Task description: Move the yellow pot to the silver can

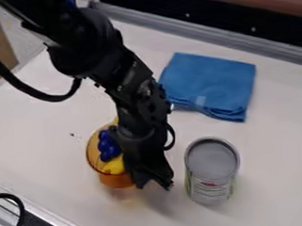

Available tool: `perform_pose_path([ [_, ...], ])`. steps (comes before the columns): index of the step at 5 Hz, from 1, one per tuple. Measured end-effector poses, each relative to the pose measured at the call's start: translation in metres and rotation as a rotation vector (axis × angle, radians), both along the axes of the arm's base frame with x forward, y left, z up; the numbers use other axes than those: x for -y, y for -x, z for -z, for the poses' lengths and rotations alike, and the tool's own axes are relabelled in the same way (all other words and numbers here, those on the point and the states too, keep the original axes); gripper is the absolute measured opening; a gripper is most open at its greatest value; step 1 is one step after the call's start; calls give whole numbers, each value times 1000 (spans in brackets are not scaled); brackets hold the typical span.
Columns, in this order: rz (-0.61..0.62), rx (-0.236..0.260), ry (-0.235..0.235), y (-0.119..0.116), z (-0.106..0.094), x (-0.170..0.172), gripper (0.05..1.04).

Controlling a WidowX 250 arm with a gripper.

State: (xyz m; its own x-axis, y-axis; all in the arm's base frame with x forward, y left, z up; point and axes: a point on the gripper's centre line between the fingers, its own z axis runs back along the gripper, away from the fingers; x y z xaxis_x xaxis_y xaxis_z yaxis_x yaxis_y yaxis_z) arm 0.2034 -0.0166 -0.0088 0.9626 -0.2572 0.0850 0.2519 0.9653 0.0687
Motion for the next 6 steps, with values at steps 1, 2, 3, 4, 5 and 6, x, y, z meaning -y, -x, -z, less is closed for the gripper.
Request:
perform_pose_path([
  [1, -9, -7, 21, 1, 3, 5, 61],
  [2, -26, 7, 27, -2, 2, 7, 78],
  [3, -31, -7, 37, -5, -1, 7, 226],
  [4, -11, -14, 50, -4, -4, 6, 473],
  [5, -2, -47, 58, -3, -8, 5, 772],
  [6, 9, -66, 100, -4, -23, 3, 991],
])
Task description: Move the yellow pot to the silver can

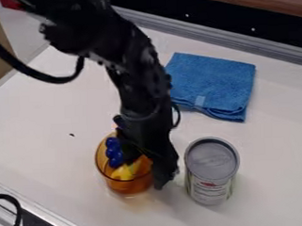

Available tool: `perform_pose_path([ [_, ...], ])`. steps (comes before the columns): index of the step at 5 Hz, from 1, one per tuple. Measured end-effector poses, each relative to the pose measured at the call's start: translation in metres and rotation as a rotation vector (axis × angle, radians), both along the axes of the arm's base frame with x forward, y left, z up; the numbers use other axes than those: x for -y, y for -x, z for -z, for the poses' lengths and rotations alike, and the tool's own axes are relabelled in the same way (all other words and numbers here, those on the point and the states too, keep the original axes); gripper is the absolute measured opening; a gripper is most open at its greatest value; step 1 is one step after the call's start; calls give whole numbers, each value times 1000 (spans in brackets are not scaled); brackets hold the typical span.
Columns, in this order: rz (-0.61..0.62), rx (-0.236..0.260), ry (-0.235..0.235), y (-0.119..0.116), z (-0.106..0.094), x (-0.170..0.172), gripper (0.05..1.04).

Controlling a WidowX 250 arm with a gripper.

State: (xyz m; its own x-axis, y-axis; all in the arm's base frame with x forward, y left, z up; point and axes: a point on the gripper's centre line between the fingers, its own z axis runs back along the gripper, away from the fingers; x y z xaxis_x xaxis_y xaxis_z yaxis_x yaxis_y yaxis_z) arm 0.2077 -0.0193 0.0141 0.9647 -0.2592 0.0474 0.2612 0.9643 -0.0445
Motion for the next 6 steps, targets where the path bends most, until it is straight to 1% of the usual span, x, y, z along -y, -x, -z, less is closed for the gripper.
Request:
perform_pose_path([
  [1, -32, 6, 27, -3, -17, -4, 999],
  [2, -89, 2, 76, -12, -34, -12, 999],
  [3, -172, 35, 98, -33, -51, -23, 999],
  [4, -283, 22, 71, -59, -54, -22, 999],
  [5, -368, 74, 80, -96, -58, -22, 999],
  [6, -504, 89, 54, -136, -52, -48, 999],
])
